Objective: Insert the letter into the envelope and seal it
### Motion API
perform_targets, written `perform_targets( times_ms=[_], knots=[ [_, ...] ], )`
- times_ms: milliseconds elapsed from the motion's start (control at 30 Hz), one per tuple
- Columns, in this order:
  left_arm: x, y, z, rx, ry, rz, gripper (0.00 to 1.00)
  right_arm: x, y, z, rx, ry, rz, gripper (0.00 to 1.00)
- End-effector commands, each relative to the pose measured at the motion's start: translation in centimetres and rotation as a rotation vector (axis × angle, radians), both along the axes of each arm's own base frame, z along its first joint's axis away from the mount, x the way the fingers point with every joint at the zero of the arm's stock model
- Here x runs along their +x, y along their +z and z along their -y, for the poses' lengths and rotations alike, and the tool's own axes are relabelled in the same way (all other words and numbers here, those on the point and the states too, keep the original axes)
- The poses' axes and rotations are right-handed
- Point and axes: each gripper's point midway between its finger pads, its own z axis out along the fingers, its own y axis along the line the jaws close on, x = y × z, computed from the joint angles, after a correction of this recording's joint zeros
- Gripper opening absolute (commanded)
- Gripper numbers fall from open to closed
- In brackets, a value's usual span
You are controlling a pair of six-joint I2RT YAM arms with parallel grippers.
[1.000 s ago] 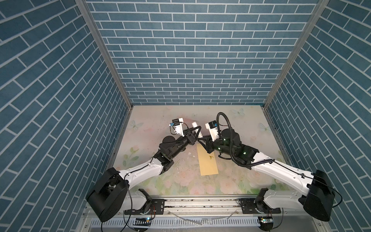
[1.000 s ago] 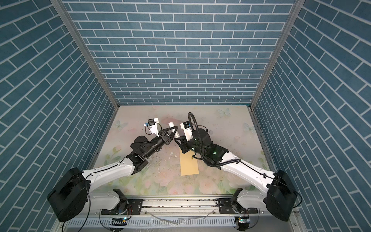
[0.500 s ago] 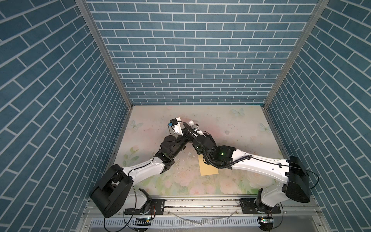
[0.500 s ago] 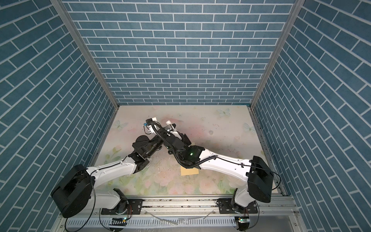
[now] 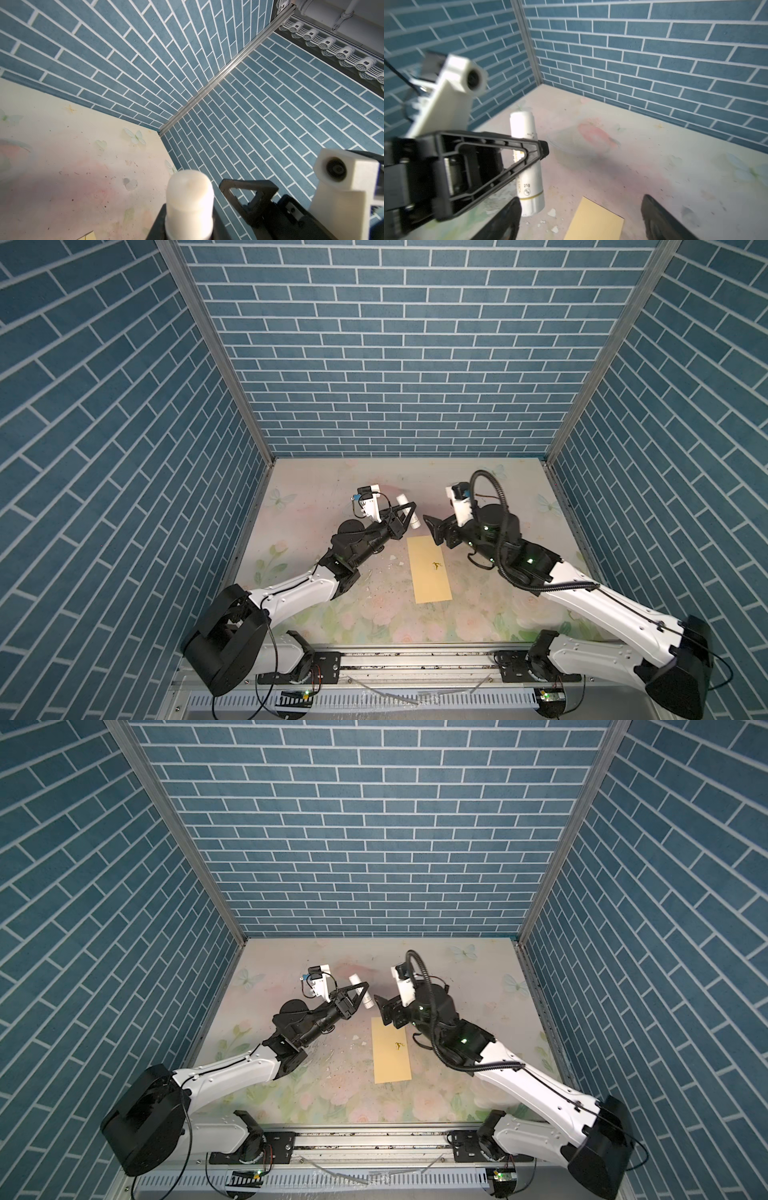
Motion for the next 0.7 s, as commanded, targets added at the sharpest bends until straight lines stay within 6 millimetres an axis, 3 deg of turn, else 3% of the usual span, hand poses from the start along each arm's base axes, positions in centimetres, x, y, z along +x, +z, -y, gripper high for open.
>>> perform_targets(
  times_ms=[0, 333, 667],
  knots=[
    [-1.0, 2.4, 0.3, -0.037, -0.065, 0.039, 0.0, -3.9, -0.5, -2.5, 0.156, 0.305, -0.12, 0.9],
    [-1.6, 3.6, 0.4, -0.083, -0.098, 0.044, 0.0, -3.8, -0.8, -4.0, 0.34, 0.475, -0.237, 0.7],
    [-1.5, 3.5, 0.5, -0.093, -0.098, 0.04, 0.0, -2.8, -1.8, -5.0, 0.359, 0.481, -0.286, 0.54]
  ],
)
